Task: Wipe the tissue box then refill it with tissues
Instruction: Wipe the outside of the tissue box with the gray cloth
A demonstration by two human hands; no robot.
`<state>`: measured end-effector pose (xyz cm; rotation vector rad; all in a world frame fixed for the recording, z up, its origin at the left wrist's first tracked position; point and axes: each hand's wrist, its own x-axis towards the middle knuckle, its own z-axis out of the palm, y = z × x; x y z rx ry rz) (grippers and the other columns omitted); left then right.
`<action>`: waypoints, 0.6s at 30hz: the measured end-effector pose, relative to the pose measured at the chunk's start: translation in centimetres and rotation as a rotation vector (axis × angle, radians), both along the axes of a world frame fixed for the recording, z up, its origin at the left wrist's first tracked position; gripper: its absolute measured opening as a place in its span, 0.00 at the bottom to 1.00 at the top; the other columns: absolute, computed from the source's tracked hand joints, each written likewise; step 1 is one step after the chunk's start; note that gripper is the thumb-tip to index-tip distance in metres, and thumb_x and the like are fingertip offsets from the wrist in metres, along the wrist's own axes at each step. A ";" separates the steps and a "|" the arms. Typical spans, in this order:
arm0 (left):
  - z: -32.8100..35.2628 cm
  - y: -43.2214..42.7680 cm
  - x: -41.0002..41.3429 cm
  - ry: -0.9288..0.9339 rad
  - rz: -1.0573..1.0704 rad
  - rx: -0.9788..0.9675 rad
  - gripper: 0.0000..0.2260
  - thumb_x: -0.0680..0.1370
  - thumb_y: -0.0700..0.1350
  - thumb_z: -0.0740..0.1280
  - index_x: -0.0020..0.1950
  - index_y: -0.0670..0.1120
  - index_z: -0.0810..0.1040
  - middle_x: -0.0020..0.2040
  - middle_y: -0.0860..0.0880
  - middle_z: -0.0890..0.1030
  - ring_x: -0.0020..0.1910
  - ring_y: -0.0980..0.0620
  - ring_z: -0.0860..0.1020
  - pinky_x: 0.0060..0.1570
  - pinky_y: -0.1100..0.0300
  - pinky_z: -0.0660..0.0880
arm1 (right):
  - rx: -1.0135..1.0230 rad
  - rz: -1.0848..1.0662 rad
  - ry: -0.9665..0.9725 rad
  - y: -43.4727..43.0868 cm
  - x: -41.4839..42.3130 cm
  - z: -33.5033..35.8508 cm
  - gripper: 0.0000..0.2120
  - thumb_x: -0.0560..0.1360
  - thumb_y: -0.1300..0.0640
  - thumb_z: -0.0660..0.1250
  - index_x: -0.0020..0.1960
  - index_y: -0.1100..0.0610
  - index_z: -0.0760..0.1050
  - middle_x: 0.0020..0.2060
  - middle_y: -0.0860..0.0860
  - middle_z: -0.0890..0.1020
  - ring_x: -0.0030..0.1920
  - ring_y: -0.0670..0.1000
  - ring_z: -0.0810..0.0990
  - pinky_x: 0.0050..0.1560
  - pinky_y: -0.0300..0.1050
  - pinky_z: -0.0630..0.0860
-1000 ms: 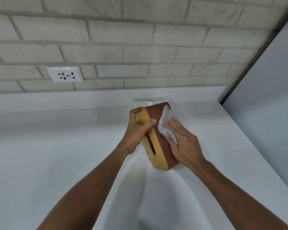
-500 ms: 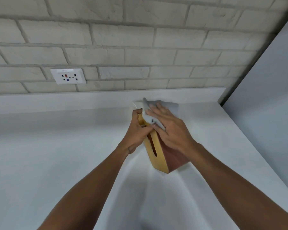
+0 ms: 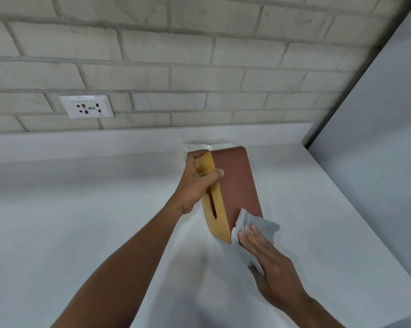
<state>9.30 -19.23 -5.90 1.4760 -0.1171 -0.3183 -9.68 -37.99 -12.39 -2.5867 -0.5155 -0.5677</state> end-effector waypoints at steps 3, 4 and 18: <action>0.3 0.3 0.2 0.035 -0.003 0.018 0.23 0.80 0.44 0.73 0.67 0.59 0.65 0.62 0.41 0.79 0.49 0.55 0.80 0.41 0.60 0.79 | 0.012 -0.059 -0.009 0.5 1.8 0.5 0.21 0.84 0.49 0.55 0.73 0.57 0.69 0.74 0.49 0.69 0.75 0.49 0.66 0.69 0.51 0.72; 0.4 0.3 0.3 0.041 -0.011 0.028 0.23 0.80 0.44 0.73 0.66 0.59 0.65 0.62 0.41 0.79 0.48 0.56 0.80 0.41 0.60 0.79 | 0.043 -0.099 0.009 0.9 3.0 1.2 0.22 0.84 0.48 0.54 0.74 0.56 0.68 0.74 0.49 0.69 0.76 0.48 0.64 0.69 0.51 0.72; -0.8 2.2 -0.4 0.617 -0.057 -0.092 0.25 0.72 0.68 0.71 0.65 0.57 0.79 0.52 0.40 0.79 0.50 0.38 0.78 0.56 0.33 0.79 | 1.121 -0.382 0.549 -2.0 6.5 8.9 0.29 0.71 0.33 0.61 0.49 0.58 0.81 0.38 0.54 0.86 0.45 0.50 0.85 0.50 0.42 0.79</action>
